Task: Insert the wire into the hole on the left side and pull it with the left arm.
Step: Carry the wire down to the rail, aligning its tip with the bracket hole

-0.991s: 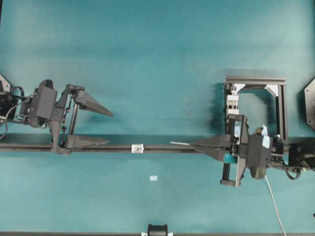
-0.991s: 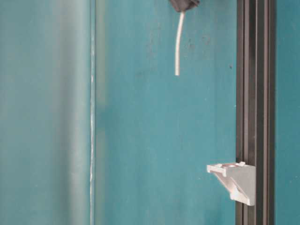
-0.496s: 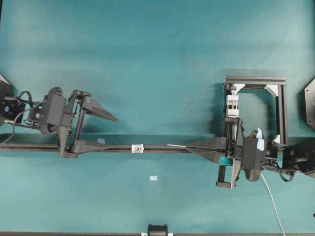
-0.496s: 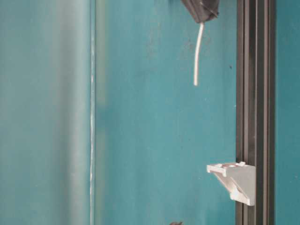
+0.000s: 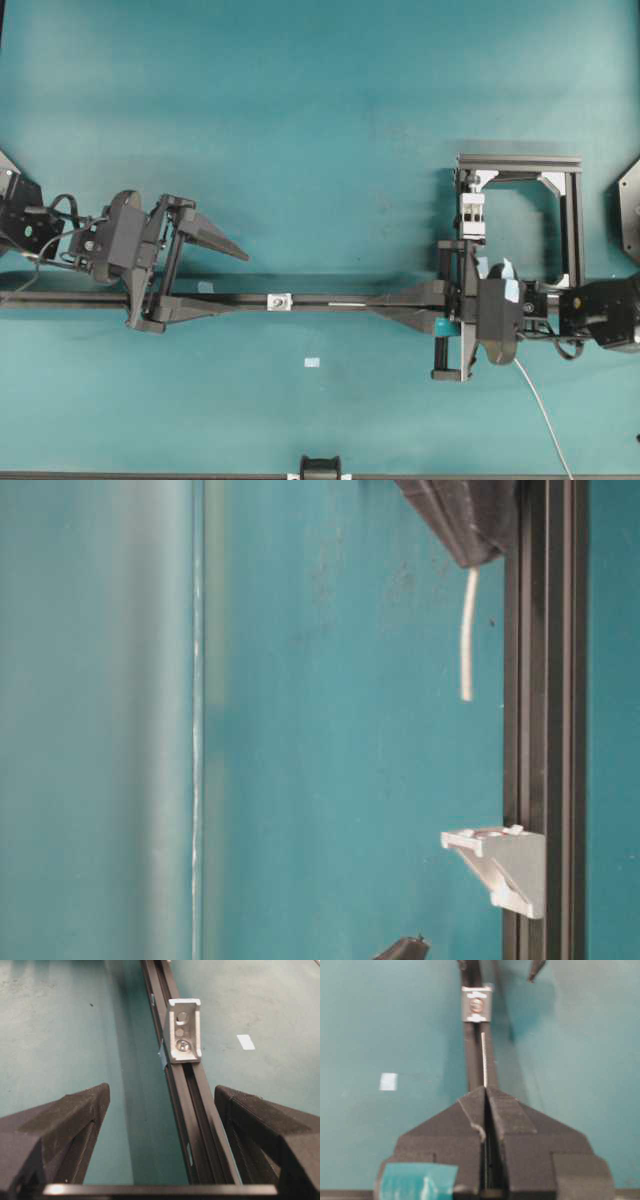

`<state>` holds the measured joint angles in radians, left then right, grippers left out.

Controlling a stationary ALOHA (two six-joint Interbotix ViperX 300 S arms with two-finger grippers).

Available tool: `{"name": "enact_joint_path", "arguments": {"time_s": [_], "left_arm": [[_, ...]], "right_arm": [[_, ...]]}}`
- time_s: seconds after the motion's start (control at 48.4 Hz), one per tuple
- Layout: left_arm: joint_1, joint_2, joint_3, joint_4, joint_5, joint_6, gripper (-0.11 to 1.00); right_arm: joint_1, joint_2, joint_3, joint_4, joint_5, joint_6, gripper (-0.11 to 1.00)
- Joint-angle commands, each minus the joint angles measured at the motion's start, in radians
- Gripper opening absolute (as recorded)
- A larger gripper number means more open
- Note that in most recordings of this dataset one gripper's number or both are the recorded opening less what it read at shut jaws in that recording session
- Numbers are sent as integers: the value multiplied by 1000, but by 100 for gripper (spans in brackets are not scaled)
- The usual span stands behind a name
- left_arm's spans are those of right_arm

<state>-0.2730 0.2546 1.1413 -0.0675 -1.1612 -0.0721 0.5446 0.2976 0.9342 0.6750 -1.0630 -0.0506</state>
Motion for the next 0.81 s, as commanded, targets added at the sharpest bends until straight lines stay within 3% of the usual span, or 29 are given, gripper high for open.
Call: {"name": "enact_joint_path", "arguments": {"time_s": [0.0,0.186,0.785], "left_arm": [[-6,-17,-8,3,-9,2,76],[-15,-17,-17,2,-9,2,76],[-23,-2,-28,3,-9,0,76]], "right_arm": [[-34,-6,3,-64,-8,35,4],[-71,11,9,-137,-9,77,4],[-75,12,3,-140,-8,84,4]]}}
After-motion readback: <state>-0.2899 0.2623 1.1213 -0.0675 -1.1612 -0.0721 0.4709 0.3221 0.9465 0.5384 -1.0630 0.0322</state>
